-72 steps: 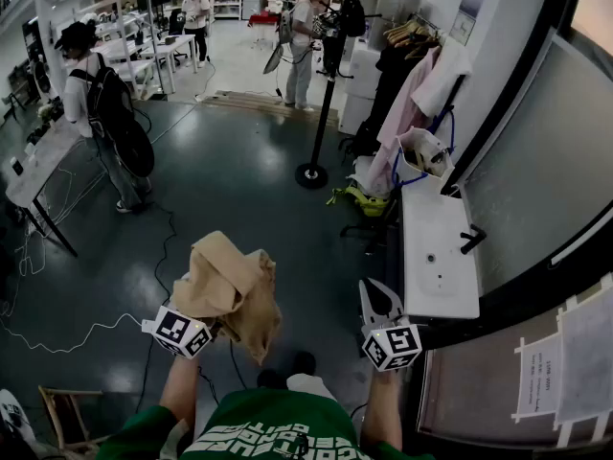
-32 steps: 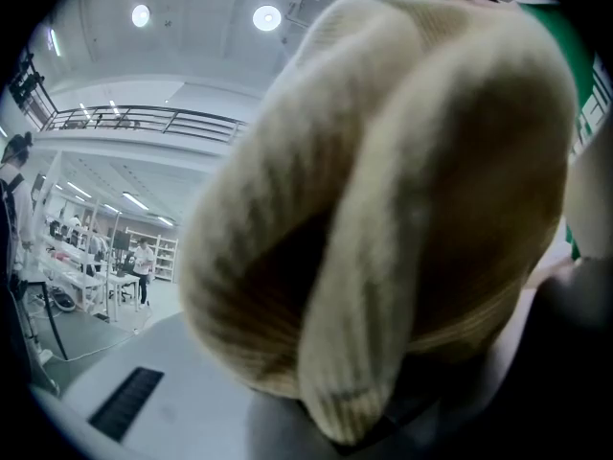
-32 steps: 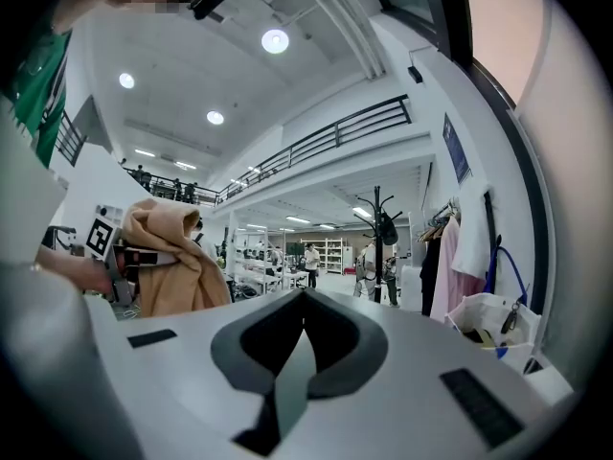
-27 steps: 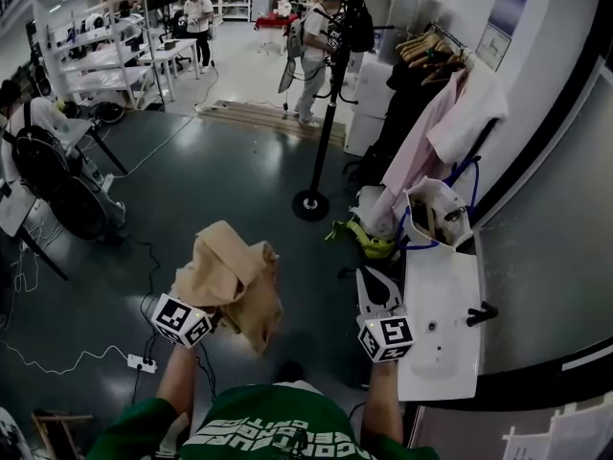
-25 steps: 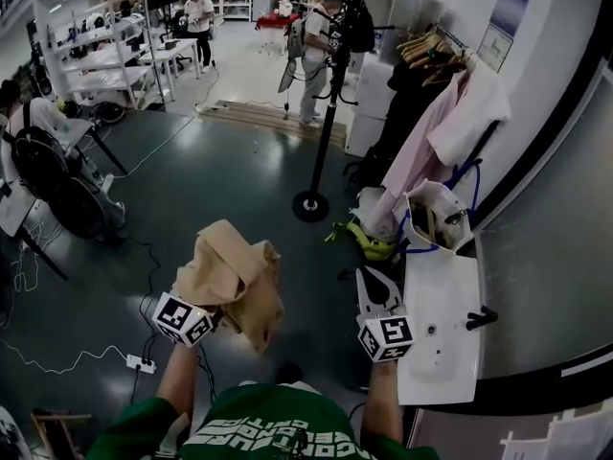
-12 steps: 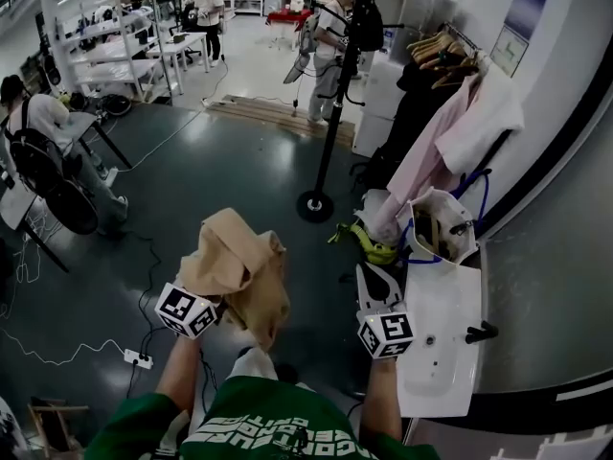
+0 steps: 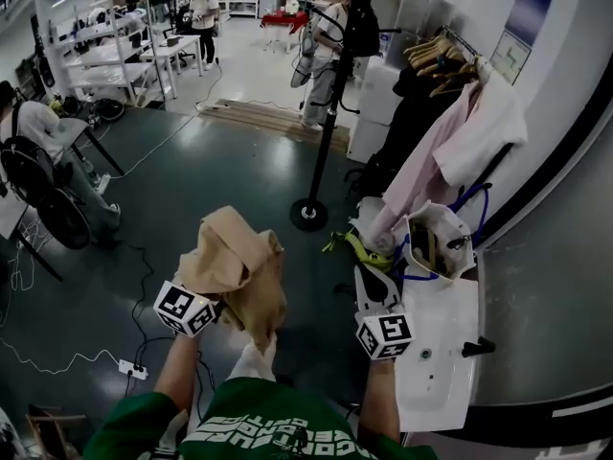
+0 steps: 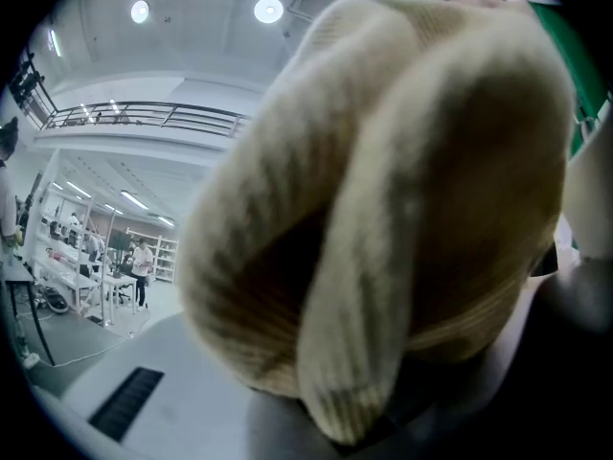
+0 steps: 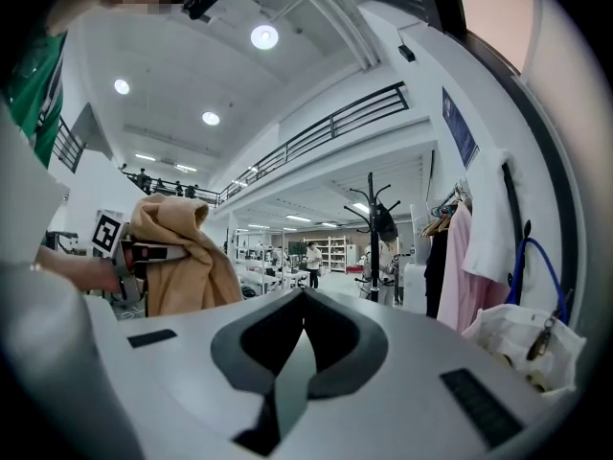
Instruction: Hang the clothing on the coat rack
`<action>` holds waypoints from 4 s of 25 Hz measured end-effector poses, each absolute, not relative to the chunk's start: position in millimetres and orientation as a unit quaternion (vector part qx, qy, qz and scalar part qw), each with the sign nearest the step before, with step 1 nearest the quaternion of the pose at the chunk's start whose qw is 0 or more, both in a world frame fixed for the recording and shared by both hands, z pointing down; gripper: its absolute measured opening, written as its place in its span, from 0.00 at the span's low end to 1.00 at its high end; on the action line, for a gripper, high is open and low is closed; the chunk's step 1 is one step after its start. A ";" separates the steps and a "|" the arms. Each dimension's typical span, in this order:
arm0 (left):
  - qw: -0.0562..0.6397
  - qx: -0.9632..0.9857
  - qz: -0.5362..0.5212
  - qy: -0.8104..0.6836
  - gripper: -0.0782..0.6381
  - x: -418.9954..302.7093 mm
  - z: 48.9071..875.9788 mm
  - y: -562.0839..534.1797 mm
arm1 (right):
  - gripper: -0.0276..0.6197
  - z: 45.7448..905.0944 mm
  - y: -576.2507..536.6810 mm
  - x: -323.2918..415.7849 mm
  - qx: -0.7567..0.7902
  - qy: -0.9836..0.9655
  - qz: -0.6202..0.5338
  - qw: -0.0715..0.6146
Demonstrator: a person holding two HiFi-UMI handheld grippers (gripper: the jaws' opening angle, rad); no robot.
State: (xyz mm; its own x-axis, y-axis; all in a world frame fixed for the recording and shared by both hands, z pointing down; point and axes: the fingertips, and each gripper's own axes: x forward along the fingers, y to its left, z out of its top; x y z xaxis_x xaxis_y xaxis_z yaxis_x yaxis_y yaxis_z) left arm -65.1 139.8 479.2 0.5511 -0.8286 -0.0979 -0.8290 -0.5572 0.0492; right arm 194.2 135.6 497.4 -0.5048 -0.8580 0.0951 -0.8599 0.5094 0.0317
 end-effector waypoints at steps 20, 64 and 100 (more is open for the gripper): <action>0.003 -0.901 0.070 0.428 0.22 -81.6 460.4 -109.1 | 0.06 467.3 -92.3 169.3 0.529 -0.847 -0.014 0.051; 0.019 -0.914 0.057 0.401 0.22 -105.5 456.8 -405.1 | 0.06 466.8 -409.0 113.2 0.519 -0.854 -0.023 0.037; 0.012 -0.904 0.093 0.418 0.22 -70.7 319.9 -576.4 | 0.06 347.1 -539.1 112.7 0.494 -0.865 -0.094 -0.005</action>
State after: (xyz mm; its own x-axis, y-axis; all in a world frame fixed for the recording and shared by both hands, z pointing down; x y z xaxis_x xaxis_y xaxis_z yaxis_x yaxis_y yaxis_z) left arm -70.7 -576.4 319.9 0.6336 -0.7528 -0.1784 -0.7571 -0.6508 0.0570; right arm 112.7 -539.1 347.1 -0.5128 -0.8524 -0.1021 -0.8545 0.4952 0.1570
